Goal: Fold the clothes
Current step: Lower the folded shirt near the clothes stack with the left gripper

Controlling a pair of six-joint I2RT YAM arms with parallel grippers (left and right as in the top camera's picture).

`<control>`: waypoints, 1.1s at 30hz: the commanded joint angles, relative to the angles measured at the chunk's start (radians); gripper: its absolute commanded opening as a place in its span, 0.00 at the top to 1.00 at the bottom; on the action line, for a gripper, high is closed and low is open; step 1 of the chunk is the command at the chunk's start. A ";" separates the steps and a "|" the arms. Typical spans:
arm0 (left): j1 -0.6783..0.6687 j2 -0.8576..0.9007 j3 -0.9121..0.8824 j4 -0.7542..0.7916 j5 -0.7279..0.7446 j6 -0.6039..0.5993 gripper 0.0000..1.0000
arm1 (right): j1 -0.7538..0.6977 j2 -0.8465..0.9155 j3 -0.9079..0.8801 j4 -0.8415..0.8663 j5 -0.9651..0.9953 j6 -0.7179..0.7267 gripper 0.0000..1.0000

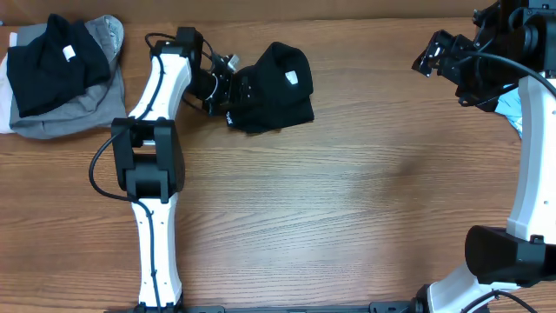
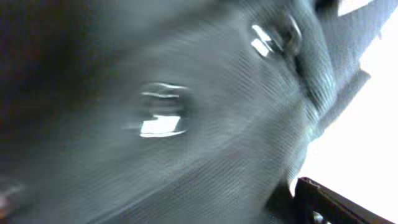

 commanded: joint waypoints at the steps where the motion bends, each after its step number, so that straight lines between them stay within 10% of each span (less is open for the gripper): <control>1: 0.076 0.008 0.017 0.029 -0.110 -0.087 0.00 | 0.004 -0.009 0.002 0.006 0.003 -0.014 0.00; 23: -0.048 0.023 -0.044 0.179 -0.035 -0.246 0.01 | 0.004 -0.008 0.000 0.003 0.003 -0.028 0.00; 33: -0.047 0.023 -0.044 0.193 -0.215 -0.245 0.65 | 0.004 -0.008 0.000 0.002 0.003 -0.028 0.00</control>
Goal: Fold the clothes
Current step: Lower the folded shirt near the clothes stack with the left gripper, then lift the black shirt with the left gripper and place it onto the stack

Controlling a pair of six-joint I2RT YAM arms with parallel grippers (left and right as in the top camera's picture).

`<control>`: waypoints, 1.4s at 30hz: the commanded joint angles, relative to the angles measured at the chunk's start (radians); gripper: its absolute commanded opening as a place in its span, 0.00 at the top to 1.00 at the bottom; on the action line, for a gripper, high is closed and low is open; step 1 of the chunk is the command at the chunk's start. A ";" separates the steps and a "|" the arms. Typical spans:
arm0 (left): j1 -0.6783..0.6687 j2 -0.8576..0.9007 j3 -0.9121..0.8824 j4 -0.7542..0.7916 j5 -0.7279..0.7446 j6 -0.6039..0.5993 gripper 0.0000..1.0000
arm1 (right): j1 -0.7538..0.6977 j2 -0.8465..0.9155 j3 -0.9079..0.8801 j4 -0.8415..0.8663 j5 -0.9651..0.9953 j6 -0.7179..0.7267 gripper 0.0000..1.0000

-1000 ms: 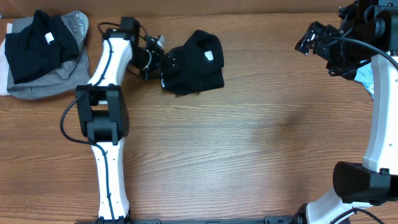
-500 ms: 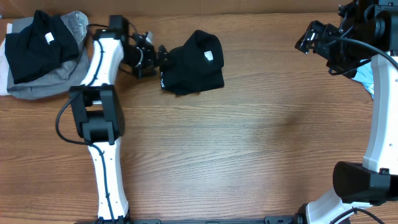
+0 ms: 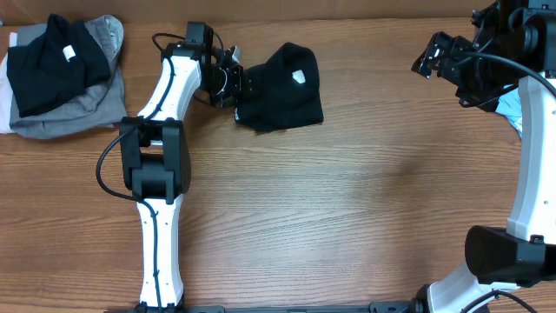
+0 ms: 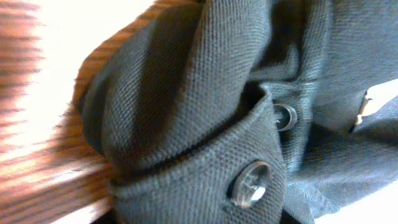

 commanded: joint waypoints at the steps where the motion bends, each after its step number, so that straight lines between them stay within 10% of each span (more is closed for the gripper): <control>1: 0.008 0.023 -0.008 -0.004 -0.127 0.003 0.65 | 0.003 -0.008 0.000 0.011 0.003 -0.004 0.00; 7: 0.032 0.022 0.025 0.000 -0.164 0.015 0.96 | 0.004 -0.008 0.000 0.012 0.003 -0.004 0.00; 42: 0.389 0.022 0.851 -0.360 -0.721 0.265 0.96 | 0.004 -0.008 0.000 0.012 0.003 -0.004 0.00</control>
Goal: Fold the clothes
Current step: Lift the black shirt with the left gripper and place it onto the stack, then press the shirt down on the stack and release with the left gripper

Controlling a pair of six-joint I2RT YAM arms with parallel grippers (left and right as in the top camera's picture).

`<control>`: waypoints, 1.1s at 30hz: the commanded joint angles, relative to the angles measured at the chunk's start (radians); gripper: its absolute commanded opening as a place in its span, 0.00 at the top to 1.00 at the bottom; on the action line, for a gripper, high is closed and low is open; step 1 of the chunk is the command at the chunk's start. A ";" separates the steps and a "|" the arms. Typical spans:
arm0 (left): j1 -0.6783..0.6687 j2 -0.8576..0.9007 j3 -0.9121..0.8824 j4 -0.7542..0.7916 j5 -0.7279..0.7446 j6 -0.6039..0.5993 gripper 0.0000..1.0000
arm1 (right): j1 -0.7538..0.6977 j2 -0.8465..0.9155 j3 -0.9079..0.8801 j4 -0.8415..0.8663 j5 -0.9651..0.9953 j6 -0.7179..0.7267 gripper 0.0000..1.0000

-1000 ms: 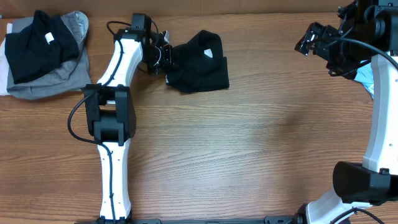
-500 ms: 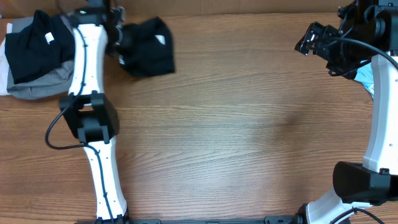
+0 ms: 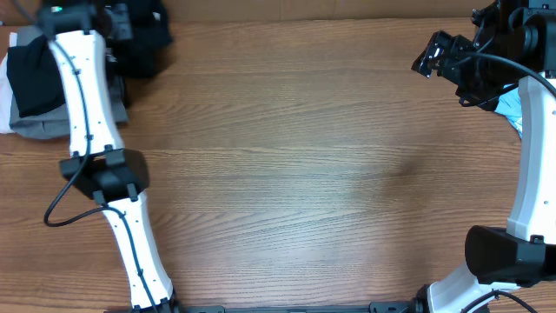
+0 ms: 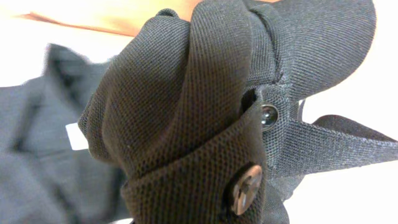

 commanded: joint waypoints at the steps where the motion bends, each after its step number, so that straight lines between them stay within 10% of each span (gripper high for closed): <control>1: 0.099 -0.005 0.057 -0.019 -0.027 0.018 0.96 | 0.004 -0.008 0.000 0.005 0.003 -0.004 0.00; 18: 0.375 -0.005 -0.253 0.277 0.129 0.014 0.84 | 0.004 -0.008 0.000 0.005 0.003 -0.004 0.00; 23: 0.389 -0.005 -0.386 0.449 0.126 -0.026 0.04 | 0.004 -0.008 0.000 0.005 0.003 -0.004 0.00; 33: 0.370 -0.095 -0.218 0.342 0.154 -0.094 0.00 | 0.004 -0.008 0.000 0.005 0.003 -0.004 0.00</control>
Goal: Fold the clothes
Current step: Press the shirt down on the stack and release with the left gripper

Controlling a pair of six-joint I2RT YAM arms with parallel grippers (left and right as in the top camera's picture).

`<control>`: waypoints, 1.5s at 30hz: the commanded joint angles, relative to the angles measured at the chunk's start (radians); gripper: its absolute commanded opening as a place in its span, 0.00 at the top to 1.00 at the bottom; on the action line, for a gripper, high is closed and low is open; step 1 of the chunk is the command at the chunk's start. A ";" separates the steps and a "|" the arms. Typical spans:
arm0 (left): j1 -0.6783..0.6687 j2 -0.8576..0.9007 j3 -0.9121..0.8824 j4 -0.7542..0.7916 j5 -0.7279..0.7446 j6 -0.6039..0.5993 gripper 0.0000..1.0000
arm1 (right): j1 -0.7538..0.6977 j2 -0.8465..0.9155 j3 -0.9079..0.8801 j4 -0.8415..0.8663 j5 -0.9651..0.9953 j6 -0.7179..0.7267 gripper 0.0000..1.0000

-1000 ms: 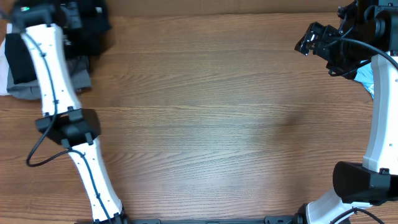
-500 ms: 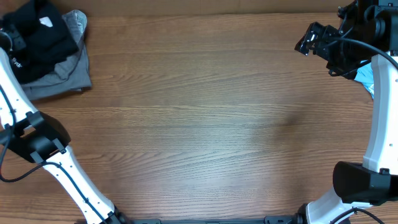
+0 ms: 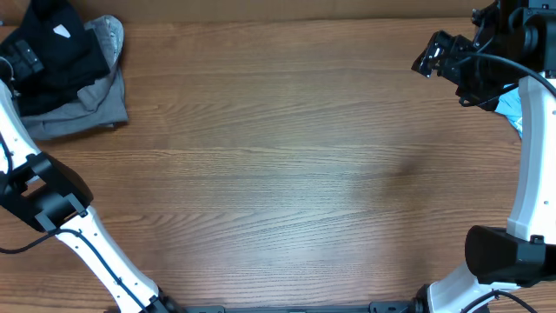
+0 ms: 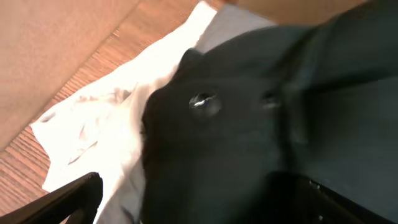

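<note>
The folded black polo (image 3: 54, 39) lies on top of the clothes pile at the table's far left corner, over a grey garment (image 3: 82, 104). My left gripper (image 3: 24, 59) hovers at the pile's left side. In the left wrist view the left gripper (image 4: 202, 208) is open, with its fingers (image 4: 68, 198) spread wide on either side of the black polo (image 4: 249, 143). One of the polo's buttons (image 4: 205, 104) faces up, and a white garment (image 4: 99, 127) shows beneath. My right gripper (image 3: 432, 54) is held up at the far right, open and holding nothing.
A bit of blue cloth (image 3: 512, 109) peeks out behind the right arm at the table's right edge. A brown wall (image 4: 56, 43) runs just behind the pile. The wooden table (image 3: 287, 174) stretches between the two arms.
My left gripper was shut on the black polo beside the pile. It is now open, and the polo rests on top of the pile. The right arm has not moved.
My left gripper was shut on the folded black polo at the table's far middle, and stayed there a moment later. It then held the polo at the far left, next to the pile. Now the polo lies on the pile and the gripper is open.
</note>
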 commanded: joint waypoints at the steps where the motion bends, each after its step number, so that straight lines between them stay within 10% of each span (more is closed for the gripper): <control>1: -0.026 -0.128 0.129 -0.056 0.078 -0.037 0.07 | 0.004 -0.008 0.000 0.006 0.003 -0.004 0.00; 7: -0.062 -0.169 0.144 -0.070 0.101 -0.035 0.68 | 0.003 -0.008 0.000 0.006 0.003 -0.004 0.00; 25: -0.146 0.188 0.143 0.087 0.183 -0.159 0.82 | 0.003 -0.008 0.000 0.006 0.003 -0.004 0.00; 35: -0.169 0.066 0.266 -0.014 0.249 -0.154 0.76 | 0.003 -0.008 0.000 0.006 0.003 -0.004 0.00; 45: -0.097 -0.019 0.267 -0.186 -0.124 -0.100 0.75 | 0.004 -0.008 0.000 0.006 0.003 -0.004 0.00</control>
